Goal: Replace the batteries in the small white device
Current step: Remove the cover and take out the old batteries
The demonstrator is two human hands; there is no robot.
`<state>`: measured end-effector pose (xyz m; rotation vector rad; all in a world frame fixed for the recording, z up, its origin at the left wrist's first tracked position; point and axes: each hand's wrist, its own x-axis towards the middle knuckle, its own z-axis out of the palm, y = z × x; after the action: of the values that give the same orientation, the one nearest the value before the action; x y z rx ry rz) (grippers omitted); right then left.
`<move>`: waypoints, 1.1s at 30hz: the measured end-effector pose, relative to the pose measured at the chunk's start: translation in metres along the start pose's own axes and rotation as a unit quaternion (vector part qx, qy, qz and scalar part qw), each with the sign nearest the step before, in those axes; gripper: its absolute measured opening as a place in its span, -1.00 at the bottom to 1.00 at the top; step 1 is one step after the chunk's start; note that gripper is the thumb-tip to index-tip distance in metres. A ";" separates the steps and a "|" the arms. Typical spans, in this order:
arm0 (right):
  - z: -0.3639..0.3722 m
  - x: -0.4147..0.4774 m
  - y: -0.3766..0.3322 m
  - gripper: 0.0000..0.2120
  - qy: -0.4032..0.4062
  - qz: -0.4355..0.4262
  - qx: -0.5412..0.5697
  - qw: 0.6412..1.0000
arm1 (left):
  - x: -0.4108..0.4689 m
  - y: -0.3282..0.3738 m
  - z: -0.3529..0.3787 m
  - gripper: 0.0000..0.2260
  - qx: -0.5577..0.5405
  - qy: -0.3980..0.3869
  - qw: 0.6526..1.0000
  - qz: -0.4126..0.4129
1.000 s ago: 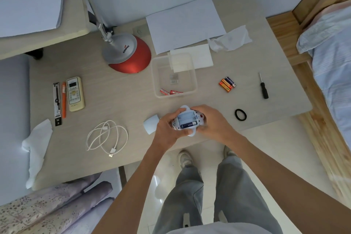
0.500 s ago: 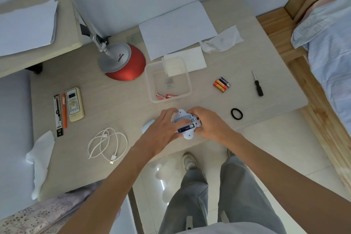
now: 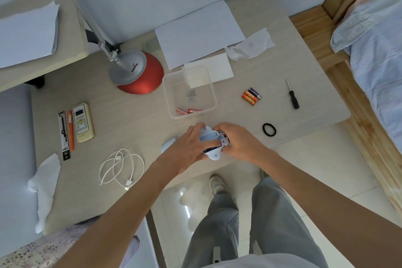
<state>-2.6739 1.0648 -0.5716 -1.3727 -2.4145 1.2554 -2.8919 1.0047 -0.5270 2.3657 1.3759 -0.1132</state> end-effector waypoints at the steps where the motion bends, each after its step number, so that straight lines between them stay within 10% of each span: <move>1: 0.000 0.000 0.001 -0.50 -0.001 0.000 0.002 1.000 | 0.000 0.002 0.000 -0.44 -0.002 0.001 1.000 -0.002; 23: 0.000 -0.006 -0.003 -0.52 -0.001 0.004 -0.003 1.000 | -0.004 -0.005 0.023 -0.32 -0.187 0.047 0.979 -0.069; 33: 0.005 -0.011 -0.001 -0.46 0.005 0.012 -0.014 1.000 | -0.010 0.022 0.058 -0.26 -0.555 0.204 0.765 -0.254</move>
<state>-2.6703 1.0533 -0.5716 -1.4157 -2.4251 1.2222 -2.8706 0.9653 -0.5714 1.0101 1.5747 0.8761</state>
